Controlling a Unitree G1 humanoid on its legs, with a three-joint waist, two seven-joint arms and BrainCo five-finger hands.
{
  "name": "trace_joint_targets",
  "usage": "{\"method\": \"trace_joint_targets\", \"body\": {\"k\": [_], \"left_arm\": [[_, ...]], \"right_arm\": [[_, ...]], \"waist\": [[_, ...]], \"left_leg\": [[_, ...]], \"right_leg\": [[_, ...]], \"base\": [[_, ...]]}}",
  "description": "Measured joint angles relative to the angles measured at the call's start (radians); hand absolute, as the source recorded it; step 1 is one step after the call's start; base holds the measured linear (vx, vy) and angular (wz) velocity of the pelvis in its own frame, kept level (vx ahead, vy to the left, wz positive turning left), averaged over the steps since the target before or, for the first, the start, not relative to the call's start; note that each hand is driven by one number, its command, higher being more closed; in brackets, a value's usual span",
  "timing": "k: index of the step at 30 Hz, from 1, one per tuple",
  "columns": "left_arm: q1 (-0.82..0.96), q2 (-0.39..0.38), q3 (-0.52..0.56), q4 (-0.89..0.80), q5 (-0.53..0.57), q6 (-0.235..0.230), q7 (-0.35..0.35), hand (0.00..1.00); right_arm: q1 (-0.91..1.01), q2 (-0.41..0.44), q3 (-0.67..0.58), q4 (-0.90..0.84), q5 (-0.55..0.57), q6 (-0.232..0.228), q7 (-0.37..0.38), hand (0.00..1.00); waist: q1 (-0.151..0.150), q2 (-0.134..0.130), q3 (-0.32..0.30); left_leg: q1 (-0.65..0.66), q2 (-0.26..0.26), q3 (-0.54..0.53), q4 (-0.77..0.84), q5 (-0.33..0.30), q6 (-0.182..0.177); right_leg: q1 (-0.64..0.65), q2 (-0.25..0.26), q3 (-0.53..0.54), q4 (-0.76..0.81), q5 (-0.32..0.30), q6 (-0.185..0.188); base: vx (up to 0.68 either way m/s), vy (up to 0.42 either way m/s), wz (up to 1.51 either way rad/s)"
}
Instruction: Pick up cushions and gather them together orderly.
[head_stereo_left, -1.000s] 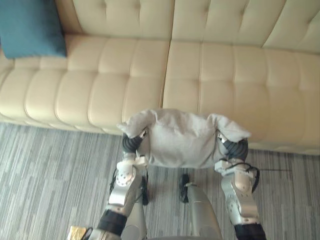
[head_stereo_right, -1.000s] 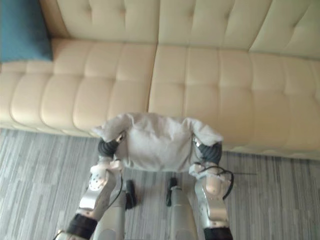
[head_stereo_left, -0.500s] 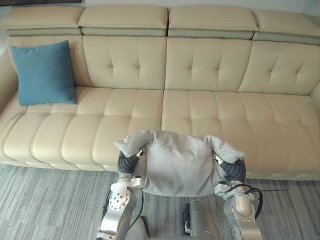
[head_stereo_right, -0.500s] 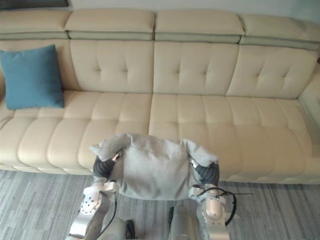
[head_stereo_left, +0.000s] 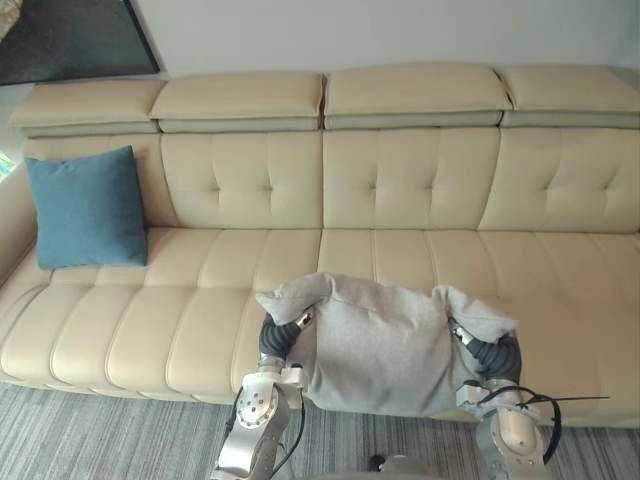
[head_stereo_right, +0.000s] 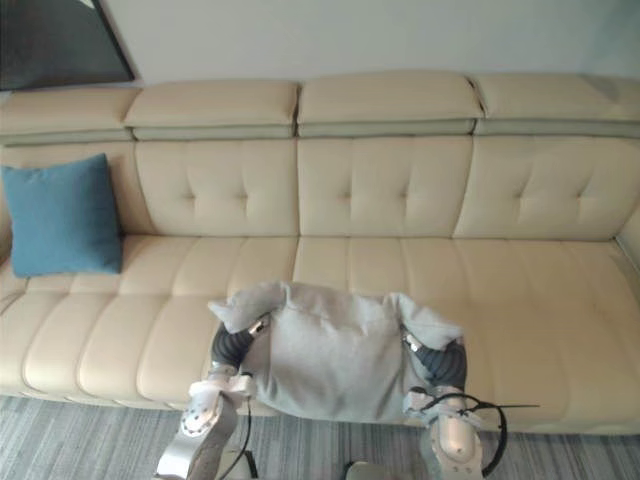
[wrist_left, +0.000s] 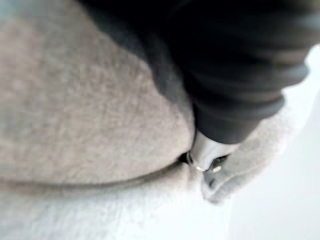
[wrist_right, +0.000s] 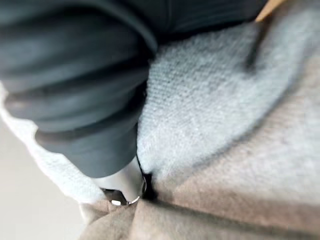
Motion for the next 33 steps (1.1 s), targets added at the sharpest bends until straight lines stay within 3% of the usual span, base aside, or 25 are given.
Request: {"method": "trace_joint_targets", "body": {"k": [1, 2, 3, 6, 13, 17, 18, 24, 33], "left_arm": [[0.001, -0.003, 0.000, 0.000, 0.000, 0.000, 0.000, 1.00], [0.002, 0.007, 0.001, 0.000, 0.001, -0.001, 0.001, 1.00], [0.003, 0.025, 0.001, 0.000, 0.004, -0.001, 0.001, 1.00], [0.022, 0.039, 0.001, 0.000, 0.008, 0.000, 0.001, 1.00], [0.012, 0.057, -0.001, 0.000, 0.008, 0.000, 0.004, 1.00], [-0.072, 0.064, 0.000, 0.000, 0.009, 0.001, 0.036, 1.00], [-0.148, 0.064, 0.007, 0.000, 0.009, 0.001, 0.080, 1.00], [-0.389, 0.063, 0.056, 0.000, 0.009, -0.003, 0.186, 1.00], [-0.857, 0.131, 0.132, 0.155, 0.008, -0.064, 0.340, 1.00]], "right_arm": [[-0.001, -0.001, -0.001, 0.003, 0.000, 0.000, 0.000, 1.00], [-0.005, 0.008, 0.001, 0.016, -0.001, 0.004, 0.000, 1.00], [-0.004, 0.047, 0.000, 0.033, -0.003, 0.014, 0.000, 1.00], [-0.004, 0.080, 0.000, 0.049, -0.010, 0.024, 0.001, 1.00], [-0.092, 0.080, 0.003, 0.096, -0.021, 0.024, -0.001, 1.00], [-0.214, 0.073, 0.003, 0.152, -0.035, 0.024, -0.042, 1.00], [-0.301, 0.070, 0.004, 0.166, -0.062, 0.024, -0.077, 1.00], [-0.538, 0.057, 0.026, 0.167, -0.100, 0.023, -0.182, 1.00], [-0.989, -0.012, 0.037, 0.292, -0.139, 0.023, -0.330, 1.00]], "waist": [[0.006, 0.010, -0.007], [0.013, 0.004, -0.017], [0.007, -0.027, -0.025], [0.009, -0.062, -0.044], [0.005, -0.085, -0.061], [0.003, -0.085, -0.060], [0.004, -0.081, -0.057], [0.006, -0.068, -0.029], [0.016, -0.033, 0.022]], "left_leg": [[0.011, -0.016, -0.030, -0.087, 0.078, 0.000], [0.037, -0.028, -0.045, -0.124, 0.063, -0.032], [0.079, -0.062, -0.031, -0.203, 0.061, -0.042], [0.131, -0.108, 0.010, -0.284, 0.068, -0.040], [0.164, -0.160, 0.063, -0.371, 0.095, -0.024], [0.137, -0.160, 0.062, -0.421, 0.139, -0.025], [0.090, -0.154, 0.061, -0.434, 0.164, -0.023], [-0.007, -0.154, 0.052, -0.466, 0.222, -0.009], [-0.173, -0.149, 0.031, -0.534, 0.319, -0.004]], "right_leg": [[-0.001, 0.009, 0.015, 0.000, -0.001, 0.006], [0.004, 0.008, 0.042, -0.005, -0.009, 0.036], [0.004, -0.020, 0.068, -0.013, -0.004, 0.057], [0.010, -0.055, 0.120, -0.040, 0.004, 0.072], [0.000, -0.087, 0.191, -0.102, 0.029, 0.117], [-0.048, -0.076, 0.196, -0.109, 0.046, 0.118], [-0.101, -0.066, 0.198, -0.109, 0.063, 0.115], [-0.220, -0.062, 0.191, -0.081, 0.085, 0.117], [-0.436, -0.055, 0.182, -0.011, 0.098, 0.124]], "base": [[0.18, 0.186, -0.29], [0.17, 0.159, -0.22], [0.16, 0.153, -0.14], [0.10, 0.158, -0.18], [0.01, 0.079, -0.21], [-0.06, -0.022, -0.03], [-0.09, -0.027, 0.01], [-0.09, -0.004, 0.06], [-0.05, 0.002, 0.07]]}}
